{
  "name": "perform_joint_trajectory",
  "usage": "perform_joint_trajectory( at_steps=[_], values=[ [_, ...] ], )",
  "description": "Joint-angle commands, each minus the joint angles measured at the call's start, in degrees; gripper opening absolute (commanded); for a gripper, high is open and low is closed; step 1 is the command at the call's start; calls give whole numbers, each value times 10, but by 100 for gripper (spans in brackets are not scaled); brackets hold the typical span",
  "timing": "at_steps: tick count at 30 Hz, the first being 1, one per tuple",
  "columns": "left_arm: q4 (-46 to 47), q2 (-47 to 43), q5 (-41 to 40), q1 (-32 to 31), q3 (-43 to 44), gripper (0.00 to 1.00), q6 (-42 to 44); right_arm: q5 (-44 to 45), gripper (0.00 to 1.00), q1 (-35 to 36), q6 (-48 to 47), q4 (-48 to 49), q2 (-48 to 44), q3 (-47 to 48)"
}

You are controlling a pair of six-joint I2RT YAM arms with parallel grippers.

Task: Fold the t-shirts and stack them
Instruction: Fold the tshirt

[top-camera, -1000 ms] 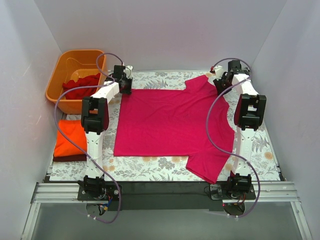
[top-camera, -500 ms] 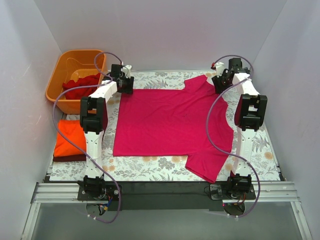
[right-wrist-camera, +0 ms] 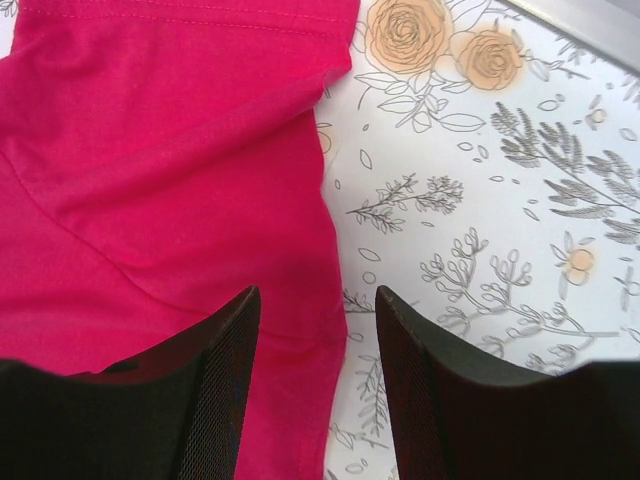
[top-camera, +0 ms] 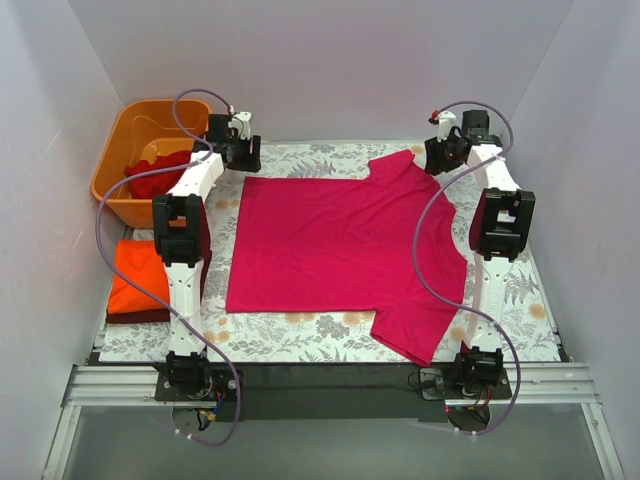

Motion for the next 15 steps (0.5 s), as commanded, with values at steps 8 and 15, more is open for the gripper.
perform_joint_trajectory(
  at_steps=[8, 15],
  values=[
    [-11, 8, -5, 8, 21, 59, -5, -22, 55, 2, 32, 37, 41, 10],
    [-16, 40, -36, 8, 37, 59, -1, -34, 48, 3, 27, 39, 47, 13]
  ],
)
